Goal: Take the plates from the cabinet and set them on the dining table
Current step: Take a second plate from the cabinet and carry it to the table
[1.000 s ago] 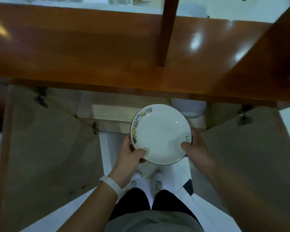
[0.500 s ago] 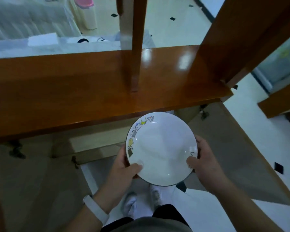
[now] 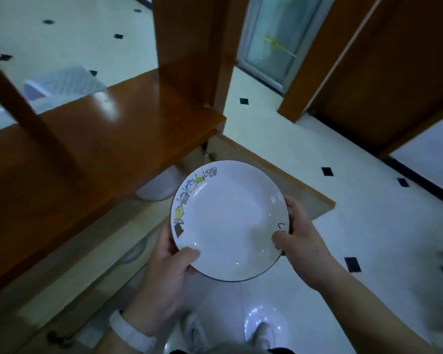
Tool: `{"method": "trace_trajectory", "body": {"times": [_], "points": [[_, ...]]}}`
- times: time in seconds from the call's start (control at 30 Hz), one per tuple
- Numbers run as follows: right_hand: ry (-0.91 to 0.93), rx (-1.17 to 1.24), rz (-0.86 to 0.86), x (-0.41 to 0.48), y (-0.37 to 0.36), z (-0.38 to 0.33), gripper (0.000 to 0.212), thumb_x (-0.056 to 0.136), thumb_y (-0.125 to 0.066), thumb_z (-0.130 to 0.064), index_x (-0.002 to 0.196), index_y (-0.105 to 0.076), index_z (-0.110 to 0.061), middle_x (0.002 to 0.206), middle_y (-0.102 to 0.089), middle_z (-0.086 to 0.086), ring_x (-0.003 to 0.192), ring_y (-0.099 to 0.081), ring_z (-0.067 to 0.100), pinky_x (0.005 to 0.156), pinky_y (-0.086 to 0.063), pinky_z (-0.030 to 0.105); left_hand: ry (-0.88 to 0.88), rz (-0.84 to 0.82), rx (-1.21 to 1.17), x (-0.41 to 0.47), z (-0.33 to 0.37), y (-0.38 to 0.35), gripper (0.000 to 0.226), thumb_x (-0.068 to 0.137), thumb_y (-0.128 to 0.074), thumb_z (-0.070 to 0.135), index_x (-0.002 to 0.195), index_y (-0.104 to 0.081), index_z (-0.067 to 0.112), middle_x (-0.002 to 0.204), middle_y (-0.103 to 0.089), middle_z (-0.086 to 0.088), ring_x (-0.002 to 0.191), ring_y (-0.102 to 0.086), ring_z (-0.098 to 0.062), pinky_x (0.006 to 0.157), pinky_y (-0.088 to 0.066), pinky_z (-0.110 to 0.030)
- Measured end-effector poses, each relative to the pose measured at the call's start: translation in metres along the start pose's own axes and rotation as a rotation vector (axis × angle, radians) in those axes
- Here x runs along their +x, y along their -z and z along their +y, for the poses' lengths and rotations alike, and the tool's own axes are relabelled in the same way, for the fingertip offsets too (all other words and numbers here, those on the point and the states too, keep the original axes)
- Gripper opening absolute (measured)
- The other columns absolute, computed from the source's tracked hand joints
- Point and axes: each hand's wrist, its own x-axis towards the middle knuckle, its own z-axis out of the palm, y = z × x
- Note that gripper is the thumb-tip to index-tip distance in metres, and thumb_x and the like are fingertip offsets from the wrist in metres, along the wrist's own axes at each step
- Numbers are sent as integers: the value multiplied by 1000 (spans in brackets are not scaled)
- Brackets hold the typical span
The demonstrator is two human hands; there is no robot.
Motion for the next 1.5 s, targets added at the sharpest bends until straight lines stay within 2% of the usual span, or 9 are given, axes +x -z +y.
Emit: {"method": "trace_trajectory", "body": {"times": [0.13,0.33,0.47,0.63,0.77,0.97,1.13,1.23,1.5], "points": [[-38,86,171,-21,45,26,67,80,-47,11,127,-48,-37,78,-61,-3,58,-54,4,51,-46,17,59,-136,51,9,-17,-44,58,61,-56,-1,110,-62,30,98,-74,0,80,-69,-13,52,-53,-24],[-68,235,329,-74,108,69,66,79,-46,11,127,-50,-34,60,-55,-20,52,-47,4,47,-41,15,150,-335,169,2,-48,-114,58,61,-57,1,114,-62,26,107,-72,-5,89,-68,-18,61,-56,-30],[-64,354,458,-120,155,104,68,64,-46,-5,126,-51,-33,61,-57,-19,52,-48,3,47,-40,16,185,-463,245,-22,-73,-175,61,62,-56,-1,118,-58,22,103,-74,-4,85,-70,-16,61,-57,-28],[-66,448,565,-178,216,158,68,79,-46,10,117,-52,-46,68,-61,-13,58,-51,8,59,-45,28,217,-563,337,-66,-117,-249,58,69,-57,-9,118,-59,21,107,-73,-6,87,-69,-18,59,-56,-28],[-40,551,626,-229,267,202,69,67,-48,-4,123,-52,-44,84,-67,-10,69,-59,11,61,-49,28,228,-627,394,-107,-157,-311,64,61,-53,-3,118,-61,27,108,-71,-5,86,-68,-17,58,-55,-27],[-1,656,737,-308,344,276,70,66,-48,-3,119,-55,-48,103,-69,3,89,-66,33,70,-55,43,230,-735,512,-174,-233,-403,60,77,-45,-19,118,-60,22,100,-68,-10,69,-62,-20,45,-48,-26],[4,692,862,-375,397,327,70,64,-48,-6,120,-54,-47,101,-70,0,86,-67,23,71,-56,42,246,-844,545,-227,-295,-470,59,74,-48,-16,113,-64,24,105,-73,-5,87,-68,-20,64,-57,-29],[2,699,963,-413,422,350,69,64,-48,-8,120,-52,-48,101,-70,-5,92,-67,23,74,-56,42,262,-930,592,-257,-322,-509,63,81,-35,-23,114,-63,23,102,-74,-4,83,-69,-17,61,-57,-27],[-17,784,1208,-497,471,406,74,64,-48,-5,131,-49,-38,107,-71,-4,97,-68,21,78,-57,41,358,-1148,744,-313,-401,-601,65,81,-34,-21,114,-64,27,107,-73,-5,83,-68,-18,53,-52,-27]]}}
